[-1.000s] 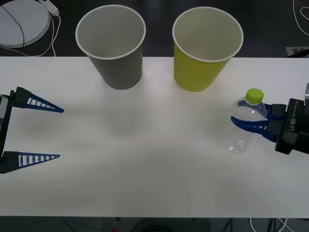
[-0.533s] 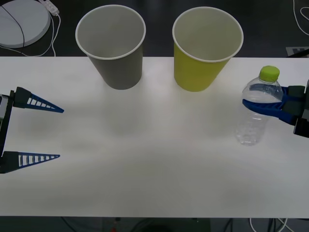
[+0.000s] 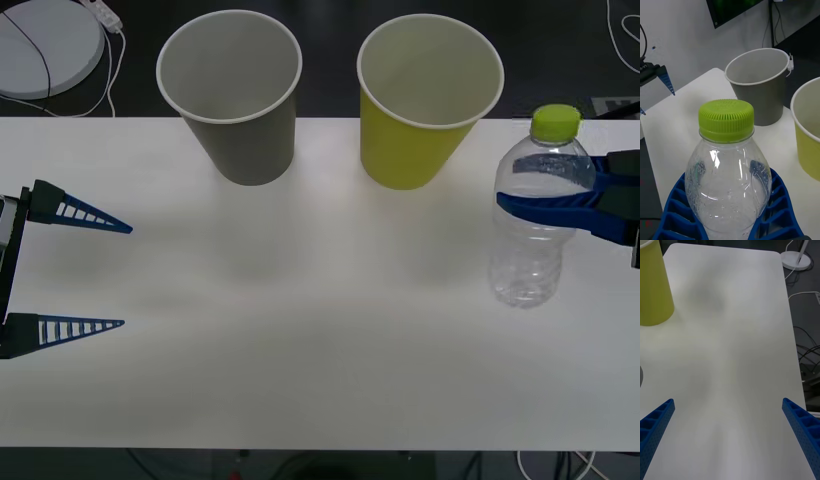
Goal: Put the can into the green bin and the plastic bottle into the gray bin
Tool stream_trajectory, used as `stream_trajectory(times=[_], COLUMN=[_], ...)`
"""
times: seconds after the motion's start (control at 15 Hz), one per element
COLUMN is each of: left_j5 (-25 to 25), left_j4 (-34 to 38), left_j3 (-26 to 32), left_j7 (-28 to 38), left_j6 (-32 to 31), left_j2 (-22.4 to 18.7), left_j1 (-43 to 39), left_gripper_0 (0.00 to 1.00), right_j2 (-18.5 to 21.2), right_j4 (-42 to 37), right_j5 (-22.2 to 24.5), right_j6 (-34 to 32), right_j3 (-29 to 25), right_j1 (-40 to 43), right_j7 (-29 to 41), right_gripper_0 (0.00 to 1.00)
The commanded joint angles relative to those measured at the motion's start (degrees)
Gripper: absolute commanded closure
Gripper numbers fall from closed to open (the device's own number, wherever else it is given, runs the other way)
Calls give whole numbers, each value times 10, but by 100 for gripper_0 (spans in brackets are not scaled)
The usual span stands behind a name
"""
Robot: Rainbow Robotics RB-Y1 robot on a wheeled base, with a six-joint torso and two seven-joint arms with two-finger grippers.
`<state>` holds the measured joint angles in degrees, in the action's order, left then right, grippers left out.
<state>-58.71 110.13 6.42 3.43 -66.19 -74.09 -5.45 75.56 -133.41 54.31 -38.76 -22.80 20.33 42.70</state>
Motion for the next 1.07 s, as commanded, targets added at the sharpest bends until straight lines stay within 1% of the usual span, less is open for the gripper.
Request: stream_trajectory(times=[0.07, 0.27, 0.33, 0.47, 0.6, 0.73, 1.07], left_j5=[0, 0, 0, 0, 0, 0, 0], left_j4=[0, 0, 0, 0, 0, 0, 0], left_j3=[0, 0, 0, 0, 0, 0, 0], left_j7=[0, 0, 0, 0, 0, 0, 0], left_j6=[0, 0, 0, 0, 0, 0, 0], left_j2=[0, 0, 0, 0, 0, 0, 0], left_j1=[0, 0, 0, 0, 0, 0, 0], left_gripper_0=[0, 0, 0, 0, 0, 0, 0], right_j2=[20, 42, 51, 69, 74, 78, 79], right_j4=[-15, -31, -33, -33, -25, -8, 34], right_j5=[39, 91, 101, 108, 114, 115, 117], right_j6=[0, -1, -3, -18, -55, -83, -89], right_j3=[-2, -1, 0, 5, 7, 35, 132], right_j1=[-34, -78, -93, -127, -171, -227, -340], right_j7=[80, 183, 216, 263, 295, 303, 302], right_gripper_0=[100, 100, 100, 100, 100, 100, 100])
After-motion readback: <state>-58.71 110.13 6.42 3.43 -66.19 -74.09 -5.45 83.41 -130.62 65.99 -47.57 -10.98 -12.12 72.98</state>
